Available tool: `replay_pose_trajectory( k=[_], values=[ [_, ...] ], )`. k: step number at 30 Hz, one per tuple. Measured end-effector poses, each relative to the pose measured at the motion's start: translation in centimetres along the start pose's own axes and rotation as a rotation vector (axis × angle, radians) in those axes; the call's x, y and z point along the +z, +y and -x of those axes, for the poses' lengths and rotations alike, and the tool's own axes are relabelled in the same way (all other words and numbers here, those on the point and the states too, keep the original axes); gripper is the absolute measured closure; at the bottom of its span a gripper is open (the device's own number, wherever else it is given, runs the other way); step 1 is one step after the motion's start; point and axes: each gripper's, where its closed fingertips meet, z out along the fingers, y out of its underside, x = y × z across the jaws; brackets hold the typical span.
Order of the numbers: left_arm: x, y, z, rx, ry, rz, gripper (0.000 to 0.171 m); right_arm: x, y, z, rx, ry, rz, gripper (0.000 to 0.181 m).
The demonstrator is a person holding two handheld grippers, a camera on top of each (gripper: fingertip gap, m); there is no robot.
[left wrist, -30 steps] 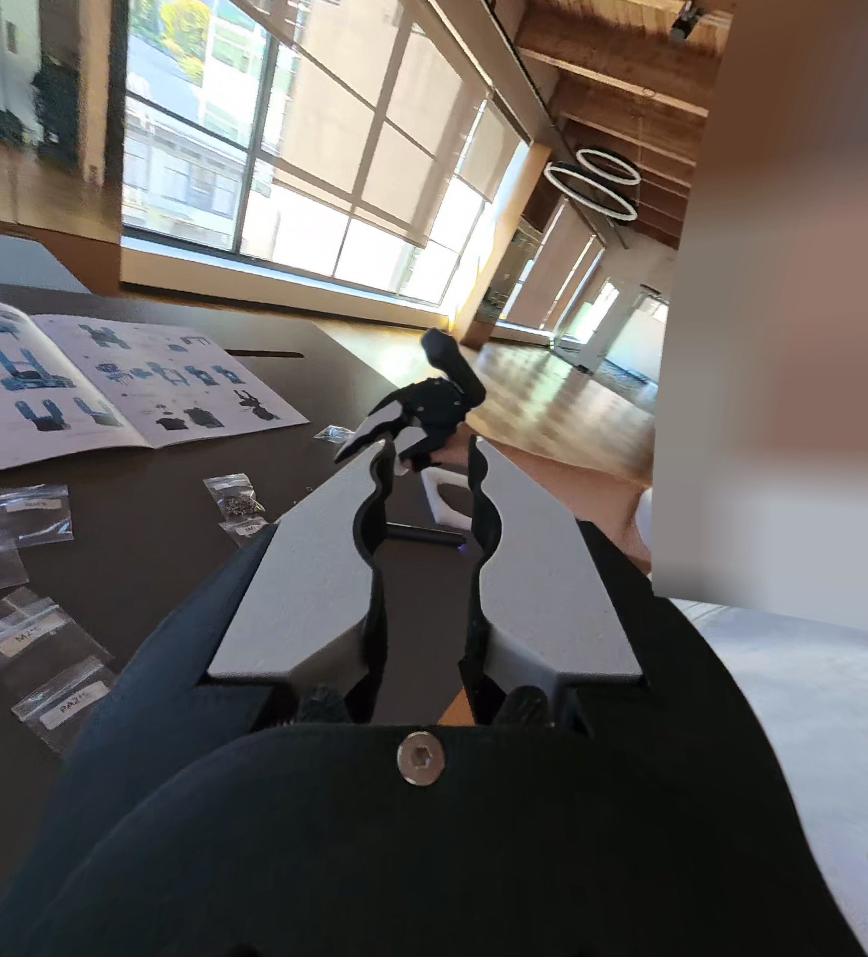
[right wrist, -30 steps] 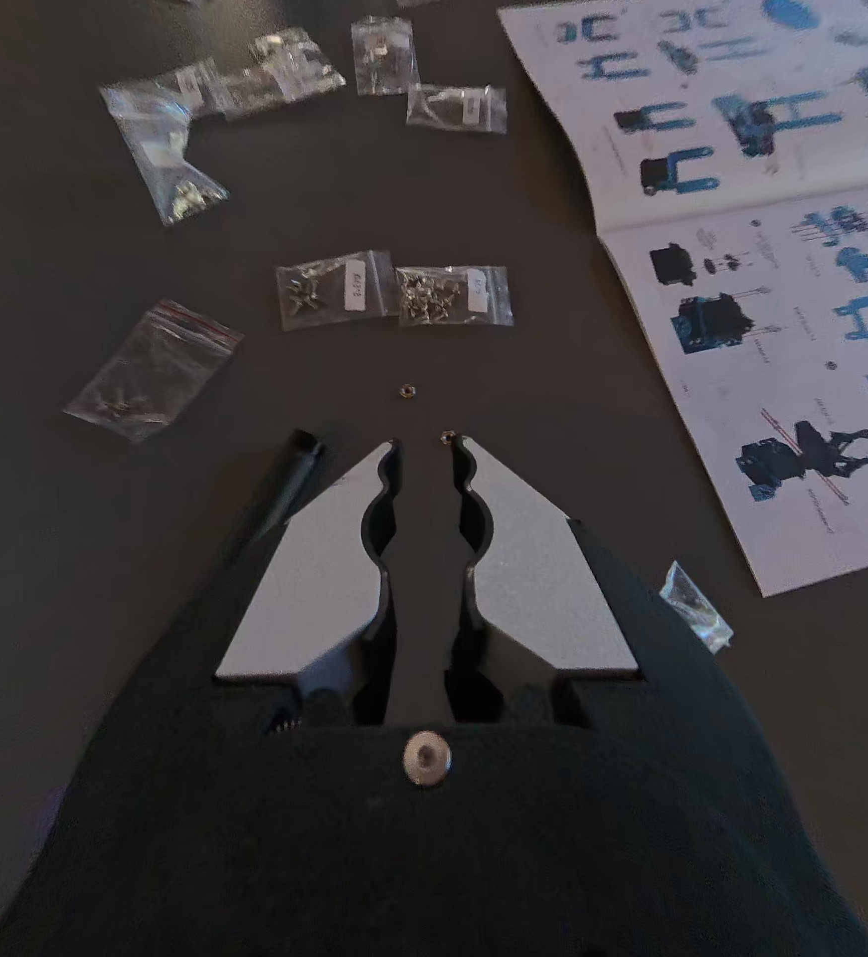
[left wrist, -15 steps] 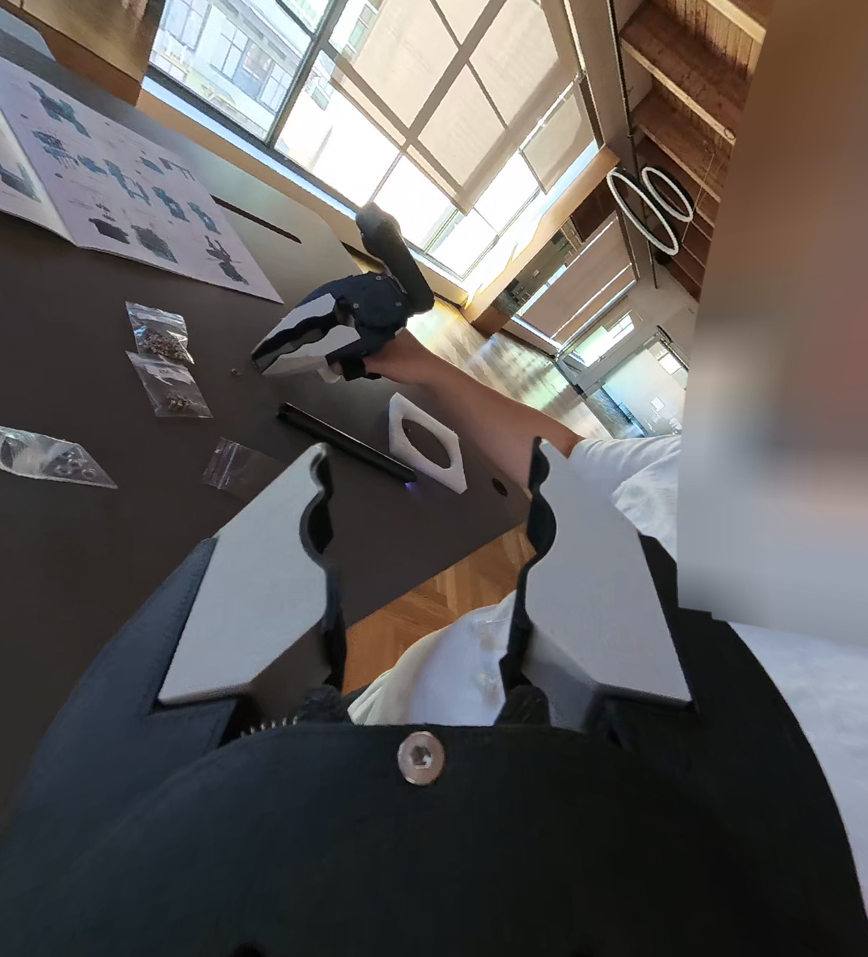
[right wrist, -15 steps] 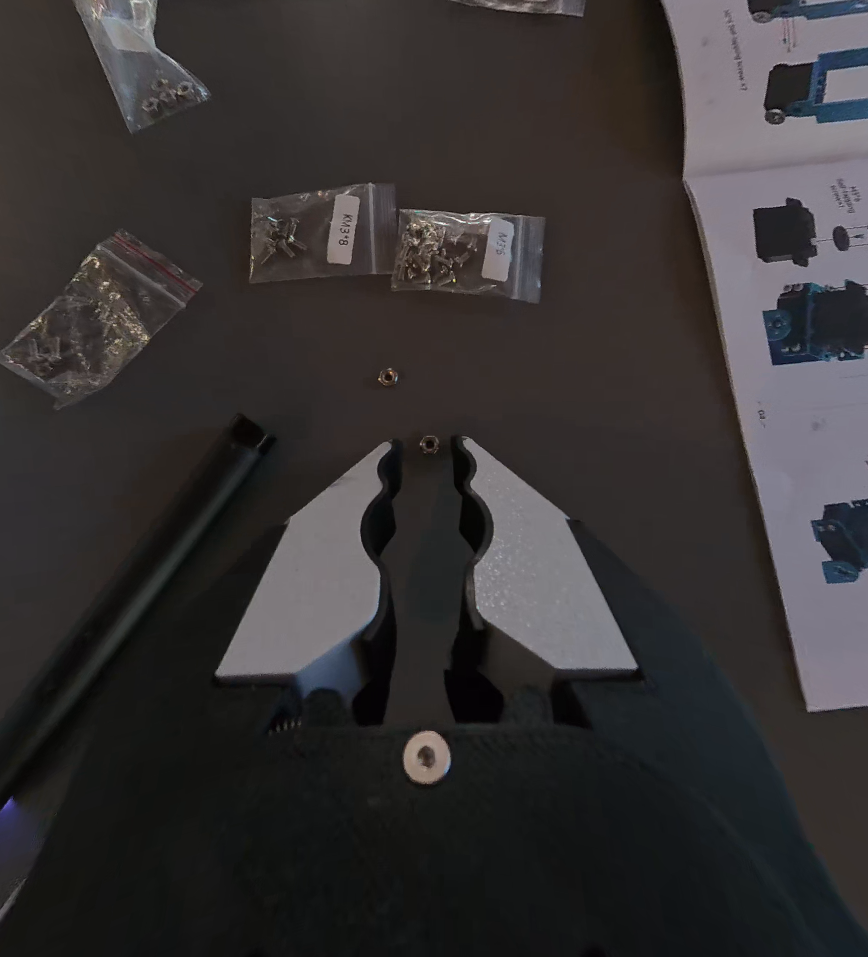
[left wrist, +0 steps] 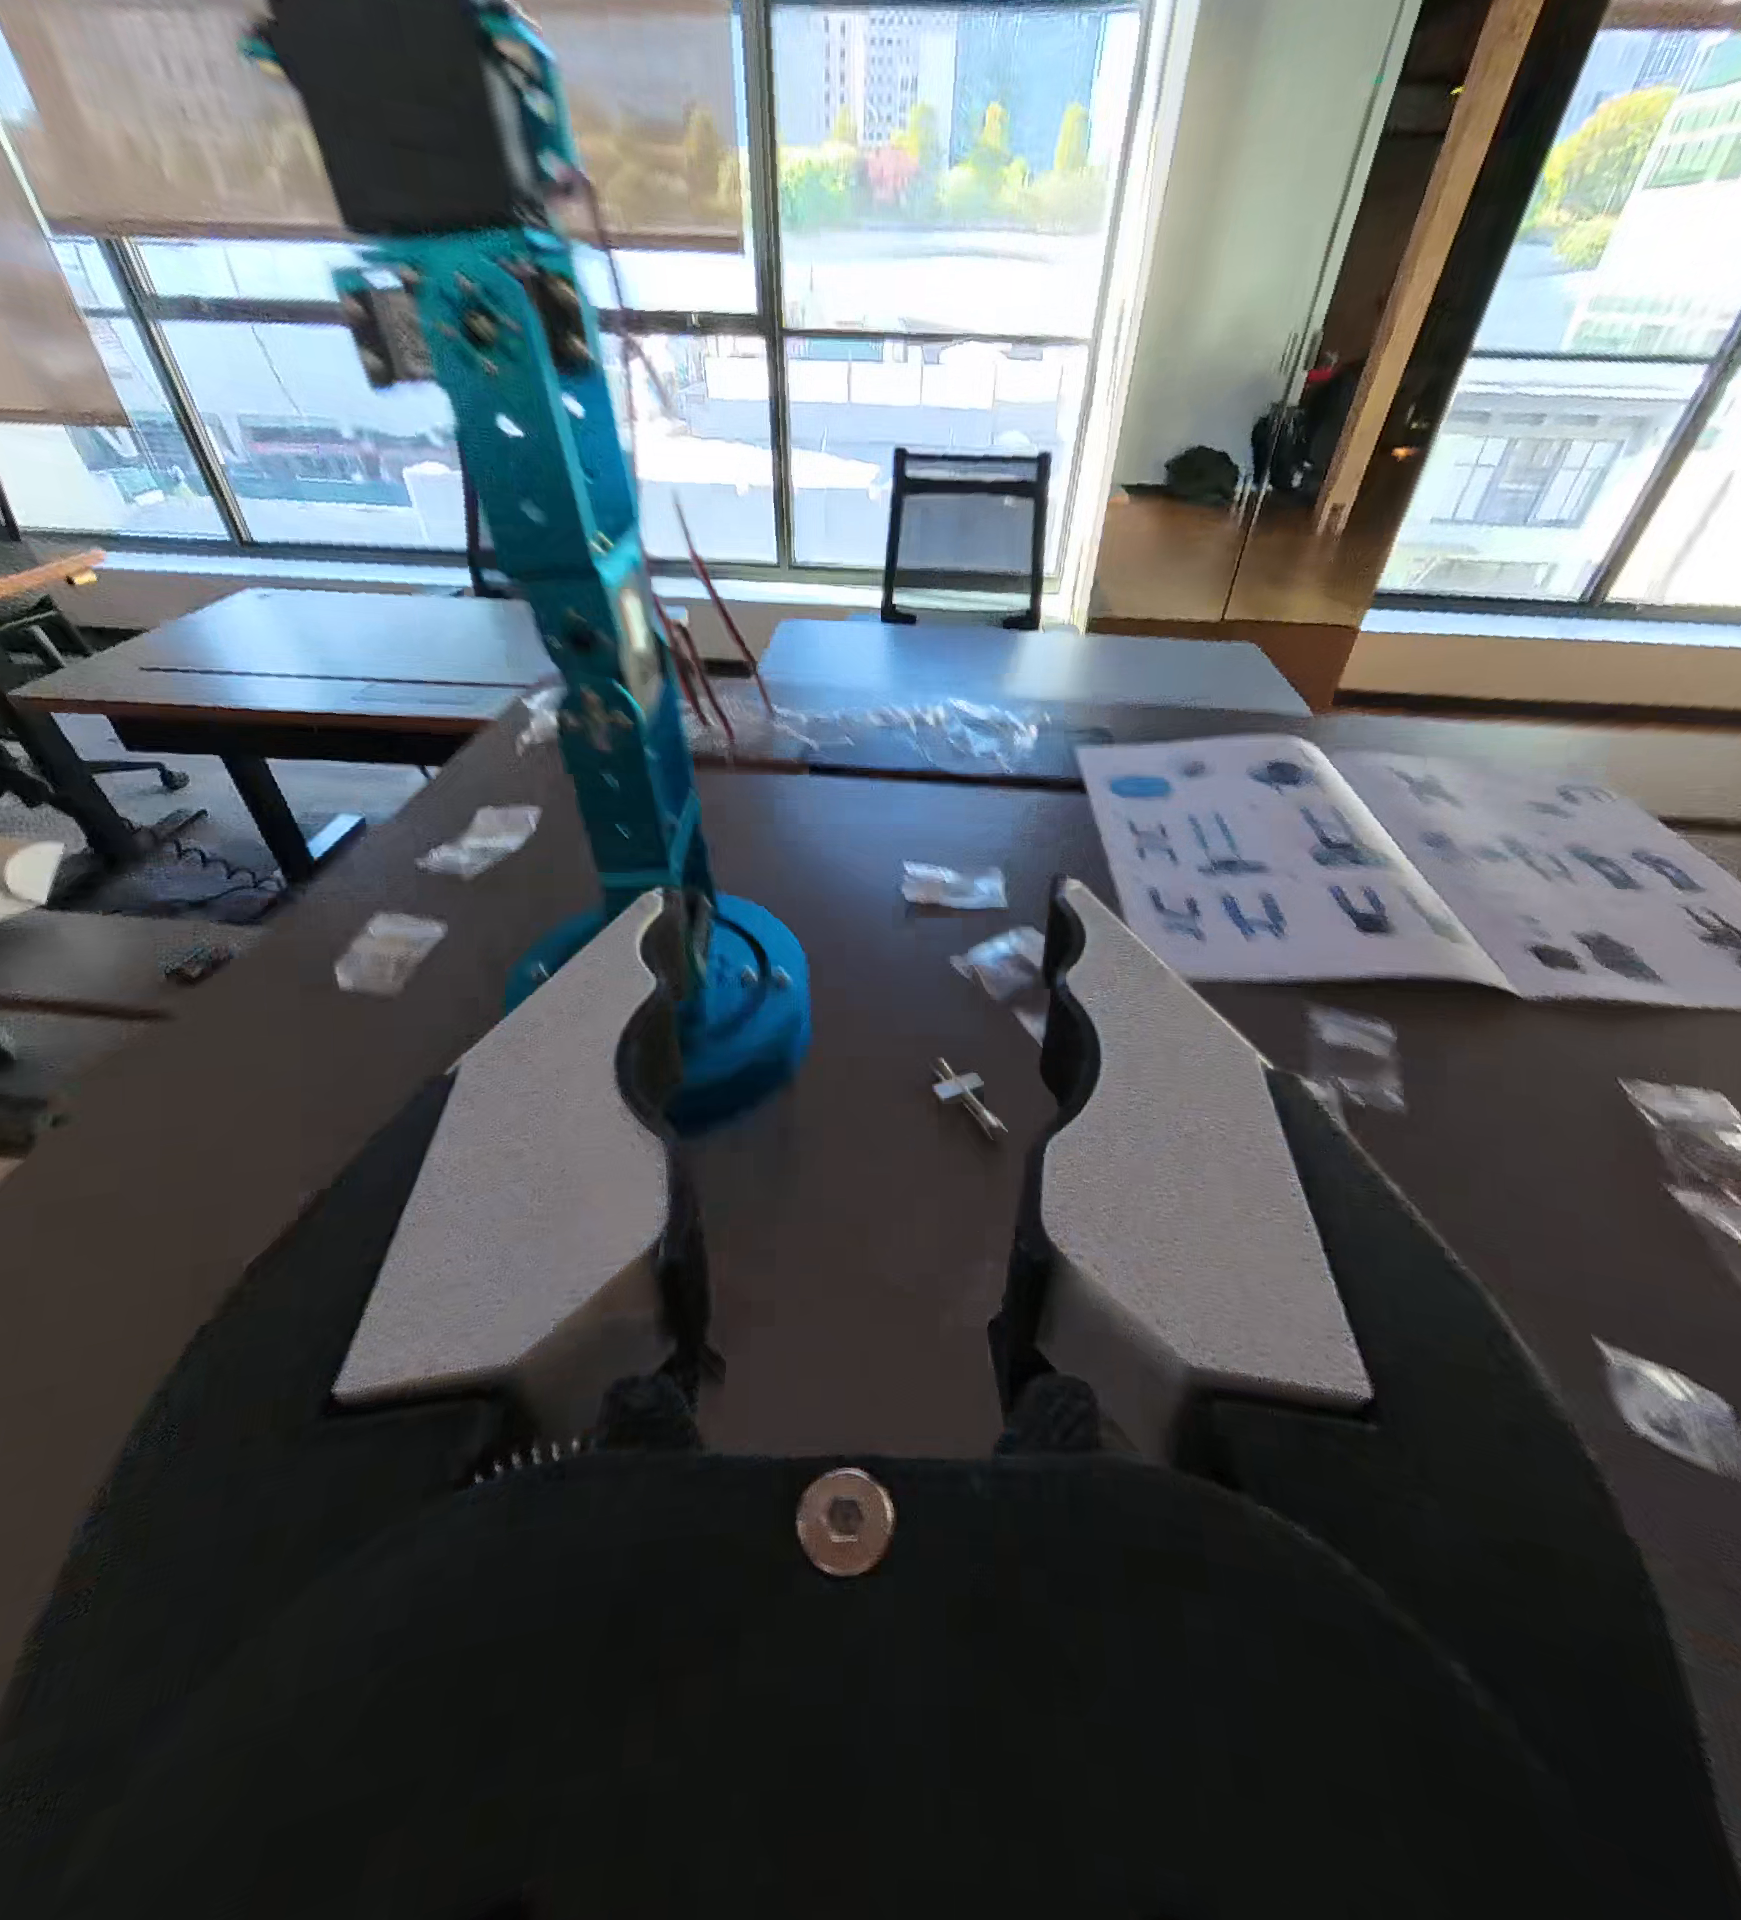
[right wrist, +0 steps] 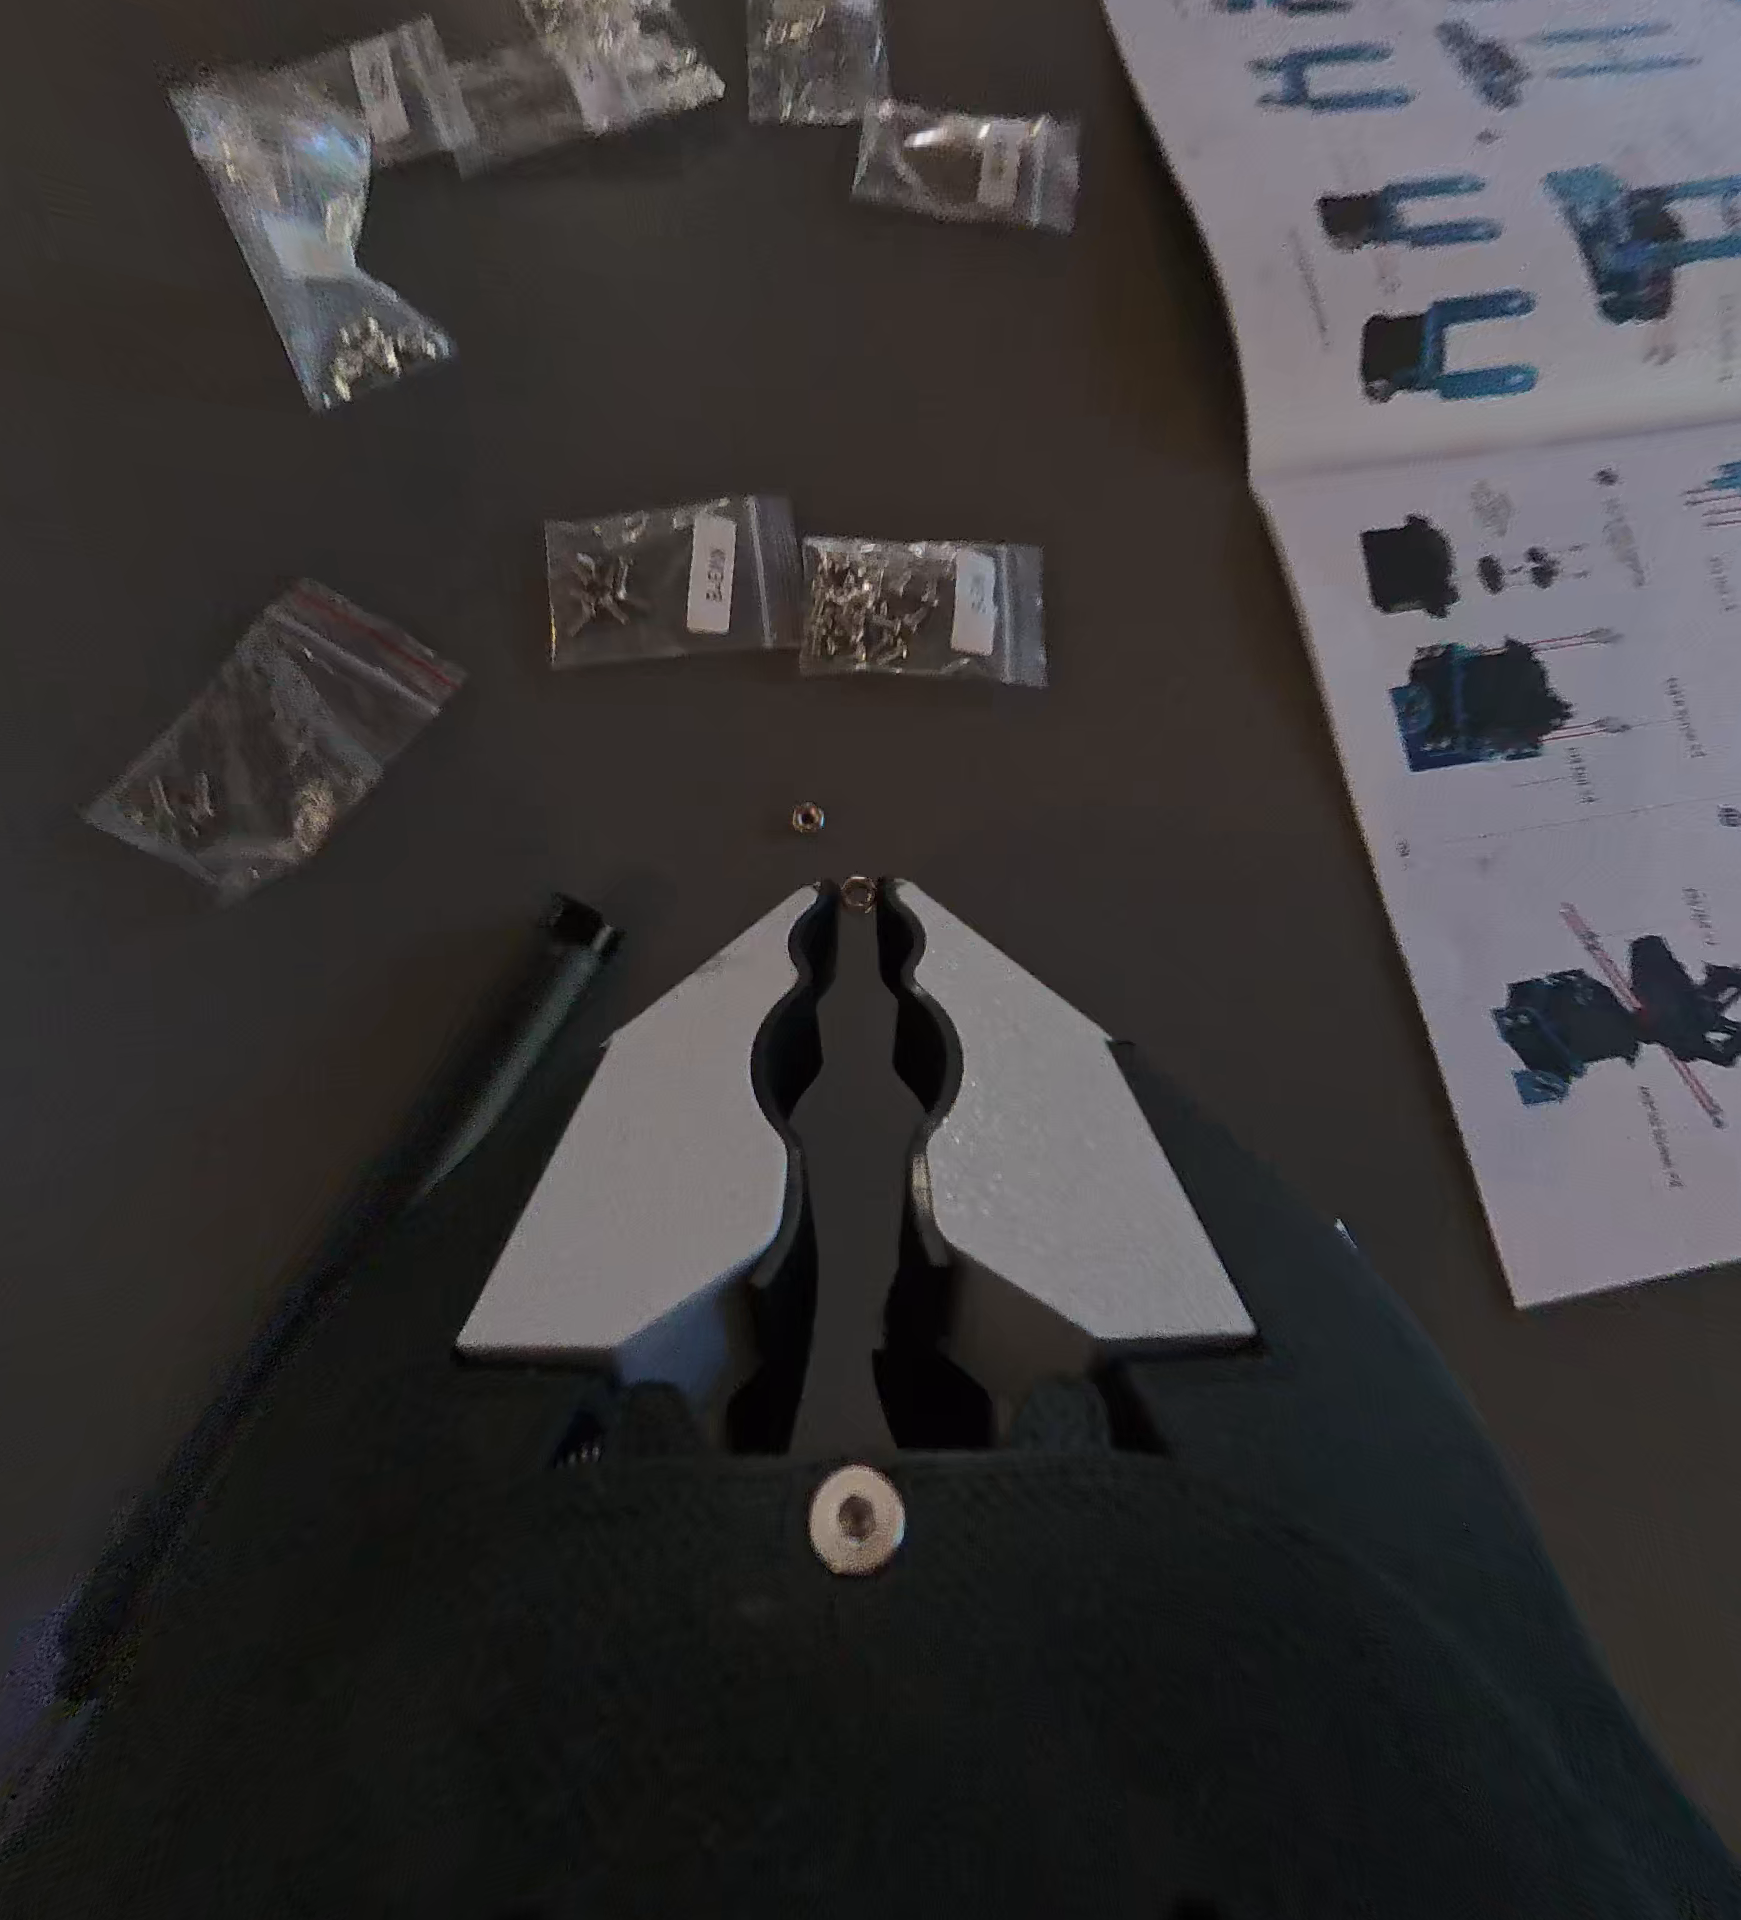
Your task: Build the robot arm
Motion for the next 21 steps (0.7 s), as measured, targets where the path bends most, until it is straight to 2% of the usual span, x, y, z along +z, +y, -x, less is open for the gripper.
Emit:
replay_pose_trajectory(
  k=[4, 7, 11, 13, 15, 17, 21],
  values=[
    [5.8, -6.2, 6.4, -0.072, 0.035, -0.102, 0.088, -2.2, -3.2, 0.6, 0.042, 0.117, -0.076, 0.175],
    [8.7, -9.2, 7.6, -0.149, 0.16, -0.137, 0.082, -3.5, -6.8, 1.6, 0.082, 0.215, -0.155, 0.175],
    [10.8, -7.8, 6.9, -0.184, 0.262, -0.094, 0.094, -4.0, -11.8, 3.3, 0.138, 0.329, -0.265, 0.175],
    [11.2, -6.7, 6.6, -0.147, 0.281, -0.062, 0.109, -3.9, -14.1, 4.2, 0.149, 0.359, -0.312, 0.175],
    [11.3, -5.8, 6.1, -0.099, 0.306, -0.045, 0.133, -3.6, -15.9, 4.8, 0.153, 0.384, -0.332, 0.175],
    [11.2, -5.8, 5.8, -0.037, 0.321, -0.064, 0.151, -3.4, -17.4, 5.3, 0.155, 0.396, -0.352, 0.175],
    [11.2, -5.9, 5.2, -0.015, 0.43, -0.074, 0.152, -2.7, -19.2, 5.9, 0.159, 0.375, -0.379, 0.175]
  ],
)
